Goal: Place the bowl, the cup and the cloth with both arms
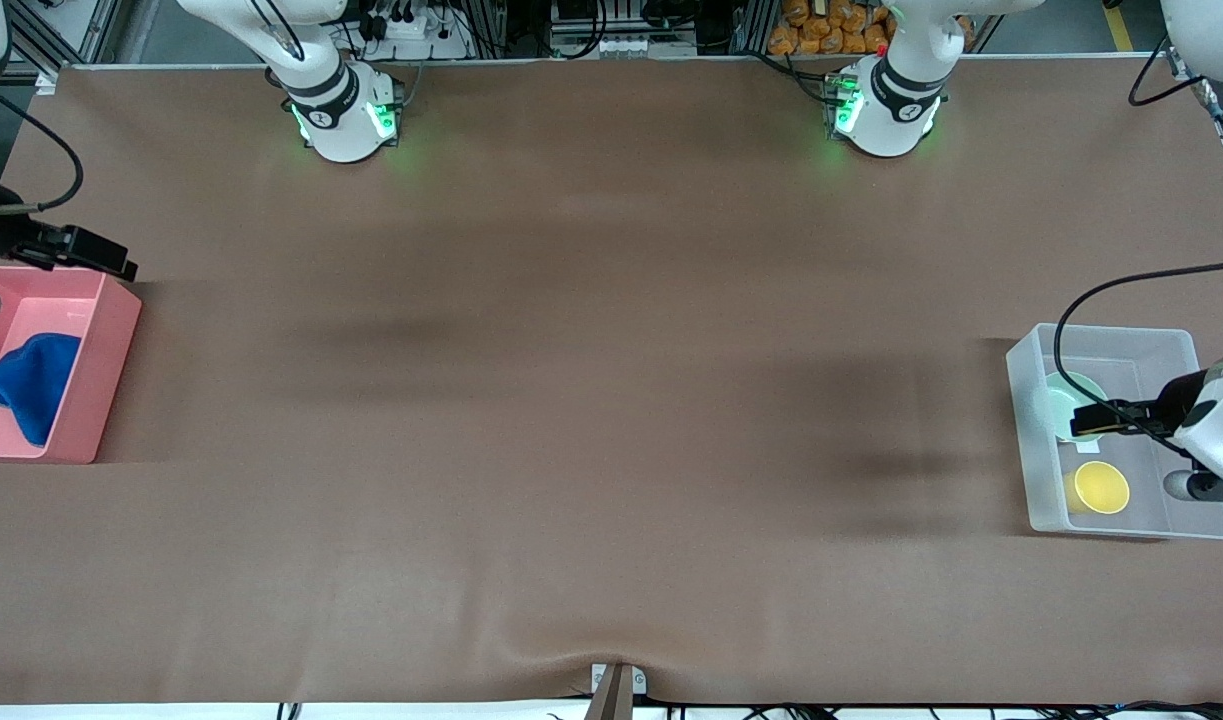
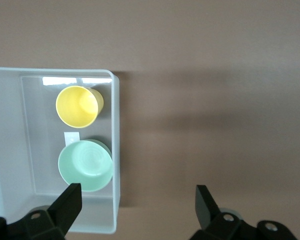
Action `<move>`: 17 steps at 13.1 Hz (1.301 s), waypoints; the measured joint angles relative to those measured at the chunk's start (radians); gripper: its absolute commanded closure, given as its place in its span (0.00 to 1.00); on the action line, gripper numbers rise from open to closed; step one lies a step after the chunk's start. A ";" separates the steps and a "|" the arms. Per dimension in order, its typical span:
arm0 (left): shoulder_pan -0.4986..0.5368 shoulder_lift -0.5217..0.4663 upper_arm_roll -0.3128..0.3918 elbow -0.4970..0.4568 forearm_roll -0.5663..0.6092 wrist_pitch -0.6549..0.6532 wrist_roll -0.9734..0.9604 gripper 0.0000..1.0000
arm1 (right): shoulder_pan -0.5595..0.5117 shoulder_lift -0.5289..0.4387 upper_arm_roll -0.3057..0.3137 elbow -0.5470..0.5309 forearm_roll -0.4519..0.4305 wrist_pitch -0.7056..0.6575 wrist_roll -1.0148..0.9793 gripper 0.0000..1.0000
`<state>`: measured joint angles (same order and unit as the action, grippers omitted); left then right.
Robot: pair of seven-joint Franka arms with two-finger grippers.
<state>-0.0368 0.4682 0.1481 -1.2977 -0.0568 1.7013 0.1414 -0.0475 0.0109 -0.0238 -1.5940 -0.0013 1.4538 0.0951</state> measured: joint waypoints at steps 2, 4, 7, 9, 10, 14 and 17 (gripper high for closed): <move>-0.015 -0.039 -0.001 -0.006 0.000 -0.031 -0.050 0.00 | 0.000 -0.001 -0.001 0.032 0.000 -0.046 0.000 0.00; -0.021 -0.110 -0.010 -0.048 0.000 -0.076 -0.069 0.00 | 0.000 -0.002 -0.002 0.073 0.000 -0.071 -0.014 0.00; -0.022 -0.283 -0.026 -0.227 0.000 -0.070 -0.069 0.00 | 0.000 -0.002 -0.003 0.105 0.000 -0.074 -0.051 0.00; -0.022 -0.390 -0.039 -0.354 0.000 -0.044 -0.069 0.00 | 0.000 -0.002 -0.002 0.113 0.000 -0.068 -0.082 0.00; -0.022 -0.425 -0.045 -0.396 0.000 -0.033 -0.069 0.00 | 0.000 -0.002 -0.002 0.115 0.000 -0.050 -0.105 0.00; -0.026 -0.451 -0.050 -0.384 0.000 0.006 -0.069 0.00 | 0.000 -0.002 -0.002 0.116 0.001 -0.019 -0.133 0.00; -0.033 -0.398 -0.052 -0.290 0.000 0.013 -0.069 0.00 | 0.000 -0.002 -0.003 0.119 0.008 -0.017 -0.136 0.00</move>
<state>-0.0701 0.0702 0.0962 -1.5874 -0.0571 1.7145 0.0725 -0.0475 0.0087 -0.0265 -1.4748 0.0071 1.4364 -0.0412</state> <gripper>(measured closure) 0.000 0.000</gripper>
